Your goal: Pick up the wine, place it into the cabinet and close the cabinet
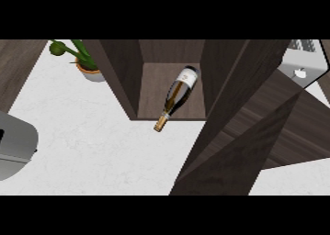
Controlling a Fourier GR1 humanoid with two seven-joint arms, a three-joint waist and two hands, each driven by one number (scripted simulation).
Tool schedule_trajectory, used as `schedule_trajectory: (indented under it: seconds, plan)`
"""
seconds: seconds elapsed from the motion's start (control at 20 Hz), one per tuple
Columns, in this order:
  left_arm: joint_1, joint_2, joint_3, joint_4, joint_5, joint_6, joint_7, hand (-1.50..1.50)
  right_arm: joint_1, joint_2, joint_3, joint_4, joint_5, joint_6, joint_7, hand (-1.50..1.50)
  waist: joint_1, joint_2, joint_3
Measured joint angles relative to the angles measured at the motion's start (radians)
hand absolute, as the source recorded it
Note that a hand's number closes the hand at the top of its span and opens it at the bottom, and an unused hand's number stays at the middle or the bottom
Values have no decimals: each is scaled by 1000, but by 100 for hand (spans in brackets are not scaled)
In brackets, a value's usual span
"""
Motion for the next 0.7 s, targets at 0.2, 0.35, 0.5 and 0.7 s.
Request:
schedule_trajectory:
  seconds: [0.2, 0.35, 0.5, 0.7]
  plan:
    - [-2, 11, 30, 11, 21, -34, 22, -150, -75, -33, 35, 17, 48, -90, -26, 150, 3, 0, 0]
    - [-4, 12, 44, 11, 37, -57, 36, -150, -136, -66, 52, 22, 79, -146, -13, 150, 6, 0, -1]
    - [-13, 6, 51, 9, 49, -66, 52, -150, -207, -101, 73, 30, 100, -210, 3, 150, 10, 2, -1]
    - [-37, -3, 59, 18, 61, -77, 72, -150, -312, -141, 85, 48, 79, -271, 22, 150, 16, 6, -1]
